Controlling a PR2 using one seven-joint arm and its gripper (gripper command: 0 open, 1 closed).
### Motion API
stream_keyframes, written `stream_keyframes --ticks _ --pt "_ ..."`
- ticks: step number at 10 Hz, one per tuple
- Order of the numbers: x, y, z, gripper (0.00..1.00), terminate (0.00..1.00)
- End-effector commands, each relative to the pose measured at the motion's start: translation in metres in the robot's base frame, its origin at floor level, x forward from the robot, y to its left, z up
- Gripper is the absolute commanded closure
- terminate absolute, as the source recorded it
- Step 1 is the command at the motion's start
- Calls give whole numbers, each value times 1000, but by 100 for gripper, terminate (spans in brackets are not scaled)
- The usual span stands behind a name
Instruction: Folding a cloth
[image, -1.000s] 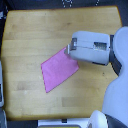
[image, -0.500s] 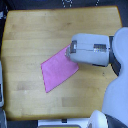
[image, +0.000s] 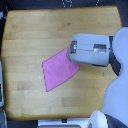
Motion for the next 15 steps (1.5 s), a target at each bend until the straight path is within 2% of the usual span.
stream_keyframes --ticks 1,5,9,11,13,15 --pt "0 -4 0 100 0" --pt "3 -7 13 100 0" --pt "18 -10 45 100 0" --pt "18 15 80 100 0" --pt "15 44 97 100 0" --pt "3 63 108 100 0"
